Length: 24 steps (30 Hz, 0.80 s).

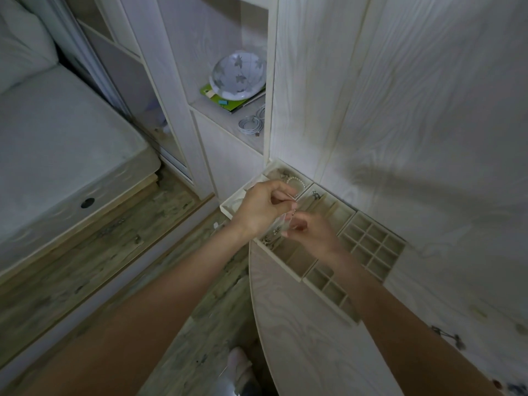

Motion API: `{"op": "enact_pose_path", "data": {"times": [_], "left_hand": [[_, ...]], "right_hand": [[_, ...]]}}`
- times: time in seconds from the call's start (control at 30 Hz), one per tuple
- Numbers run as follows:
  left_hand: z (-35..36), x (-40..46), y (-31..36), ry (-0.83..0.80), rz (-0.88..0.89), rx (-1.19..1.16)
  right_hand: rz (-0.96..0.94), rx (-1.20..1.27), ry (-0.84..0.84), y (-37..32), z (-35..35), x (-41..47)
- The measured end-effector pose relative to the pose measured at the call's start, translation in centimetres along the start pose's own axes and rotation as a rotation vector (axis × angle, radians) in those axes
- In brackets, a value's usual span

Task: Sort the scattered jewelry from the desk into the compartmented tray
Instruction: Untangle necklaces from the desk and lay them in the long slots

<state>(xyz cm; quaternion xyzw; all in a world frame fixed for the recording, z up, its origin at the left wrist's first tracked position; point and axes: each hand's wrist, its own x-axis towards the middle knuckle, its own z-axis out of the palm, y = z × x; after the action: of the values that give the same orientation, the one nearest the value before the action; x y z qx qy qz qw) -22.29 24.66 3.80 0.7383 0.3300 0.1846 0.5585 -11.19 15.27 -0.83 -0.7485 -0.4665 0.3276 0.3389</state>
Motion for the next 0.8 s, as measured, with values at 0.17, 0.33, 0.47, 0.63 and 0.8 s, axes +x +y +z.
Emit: {"op": "enact_pose_path", "data": {"times": [0.17, 0.33, 0.47, 0.63, 0.8], "left_hand": [[-0.3, -0.1, -0.1, -0.033, -0.019, 0.048], [-1.7, -0.5, 0.5, -0.096, -0.035, 0.426], [-1.9, -1.0, 1.0, -0.121, 0.063, 0.773], [-1.9, -1.5, 1.5, -0.059, 0.135, 0.665], [-2.3, -1.9, 1.7, -0.019, 0.177, 0.562]], "right_hand": [[-0.049, 0.051, -0.019, -0.5, -0.4, -0.2], [0.009, 0.049, 0.000, 0.3, -0.4, 0.0], [0.022, 0.008, -0.042, -0.3, -0.1, -0.3], [0.014, -0.098, -0.039, -0.4, 0.6, -0.3], [0.030, 0.026, -0.058, -0.4, 1.0, -0.3]]}}
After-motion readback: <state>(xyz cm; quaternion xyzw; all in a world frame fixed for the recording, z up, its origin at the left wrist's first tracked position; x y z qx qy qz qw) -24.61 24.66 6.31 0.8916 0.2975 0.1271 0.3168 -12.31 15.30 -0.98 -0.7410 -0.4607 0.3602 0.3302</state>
